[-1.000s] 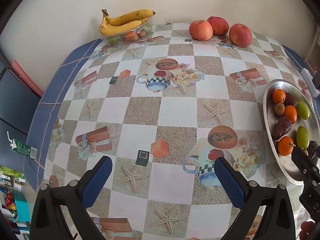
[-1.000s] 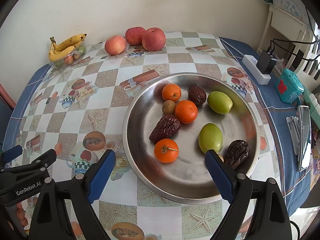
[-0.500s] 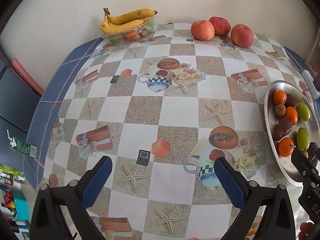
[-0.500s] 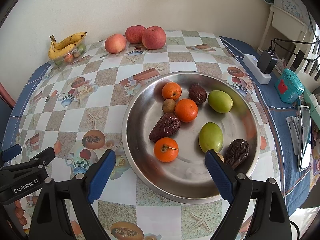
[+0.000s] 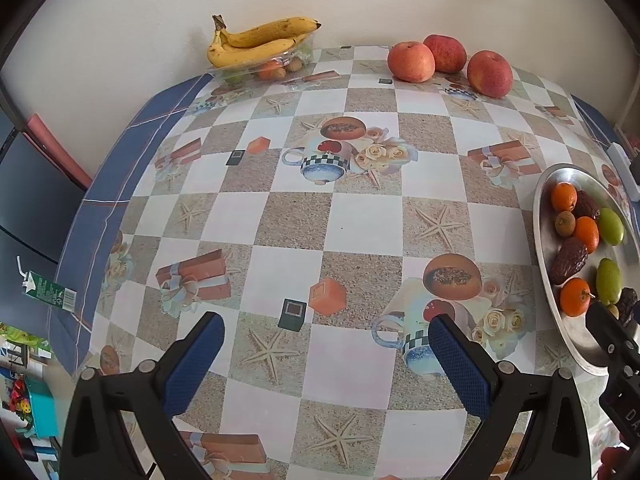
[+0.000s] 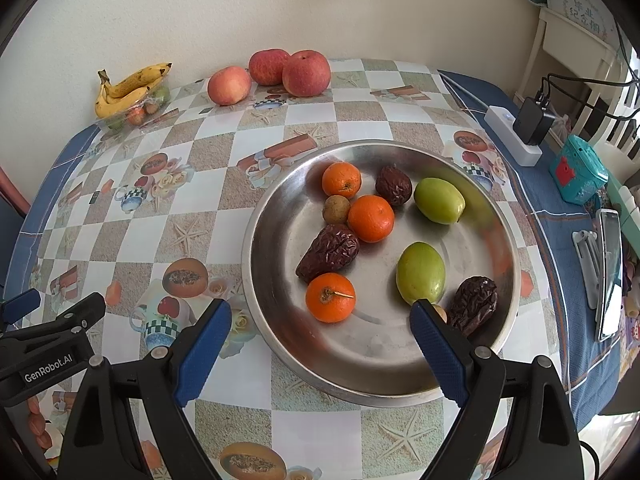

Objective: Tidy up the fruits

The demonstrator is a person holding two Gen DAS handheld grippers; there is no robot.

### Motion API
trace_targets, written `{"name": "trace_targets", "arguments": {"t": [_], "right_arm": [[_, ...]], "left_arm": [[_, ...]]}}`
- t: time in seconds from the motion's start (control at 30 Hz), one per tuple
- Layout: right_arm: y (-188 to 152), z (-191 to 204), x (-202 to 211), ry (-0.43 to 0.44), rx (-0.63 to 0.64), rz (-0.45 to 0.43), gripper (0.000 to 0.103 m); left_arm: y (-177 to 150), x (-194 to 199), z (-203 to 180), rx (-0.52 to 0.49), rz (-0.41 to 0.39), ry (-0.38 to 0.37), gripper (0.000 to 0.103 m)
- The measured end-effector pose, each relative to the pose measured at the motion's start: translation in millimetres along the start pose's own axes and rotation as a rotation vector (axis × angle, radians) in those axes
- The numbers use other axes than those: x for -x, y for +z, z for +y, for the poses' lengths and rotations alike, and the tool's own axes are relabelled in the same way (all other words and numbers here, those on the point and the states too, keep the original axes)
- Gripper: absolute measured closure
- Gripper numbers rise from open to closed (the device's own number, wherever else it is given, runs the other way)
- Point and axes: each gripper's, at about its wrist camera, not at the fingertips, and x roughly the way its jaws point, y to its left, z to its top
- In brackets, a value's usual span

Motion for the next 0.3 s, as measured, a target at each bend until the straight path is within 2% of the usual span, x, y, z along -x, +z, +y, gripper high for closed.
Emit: {"name": "trace_targets", "arguments": {"t": [0.3], "right_arm": [[0.5, -0.7, -0.3, 0.001, 0.001, 0.001, 0.012]], "left_arm": [[0.7, 1.3, 2.3, 0.009, -0.008, -0.002, 0.000]]}}
